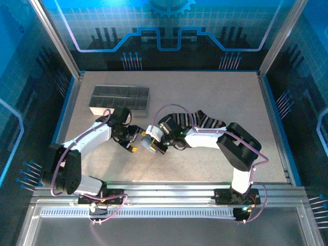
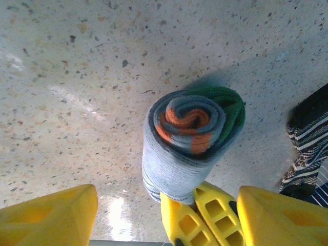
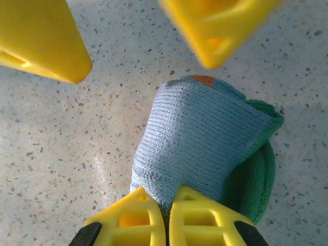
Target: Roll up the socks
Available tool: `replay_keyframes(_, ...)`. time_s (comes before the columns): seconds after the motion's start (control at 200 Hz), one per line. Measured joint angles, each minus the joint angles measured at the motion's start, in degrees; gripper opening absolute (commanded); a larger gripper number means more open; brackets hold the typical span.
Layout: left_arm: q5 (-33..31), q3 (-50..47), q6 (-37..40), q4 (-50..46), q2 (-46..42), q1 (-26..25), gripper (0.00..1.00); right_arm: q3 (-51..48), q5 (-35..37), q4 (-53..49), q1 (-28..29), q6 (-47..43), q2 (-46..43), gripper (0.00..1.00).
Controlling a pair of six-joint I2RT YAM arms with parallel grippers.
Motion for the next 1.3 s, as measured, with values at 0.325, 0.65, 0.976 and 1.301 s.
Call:
replay_keyframes(0.325,0.4,0.0,0.1,6.1,5.4,-5.0,0.72,2.3,-18.7,0.0,-8.4,7.8,5.2,0.0)
replay_keyframes(0.65,-1.5,5.2,2.2,6.9,14.9,-7.8,0.56,4.7,-25.0,-2.0,-10.7,12.1,8.1,0.0)
replay_keyframes(0.976,-2.0,6.1,4.8,6.8,17.1,-8.2,0.04,5.4,-25.7,-4.5,-10.9,13.7,8.0,0.14)
replay_keyframes(1.301,-0.6,0.6,4.8,8.3,12.6,-7.9,0.0,-1.5,-12.4,-6.6,-10.7,24.5,-3.1,0.64)
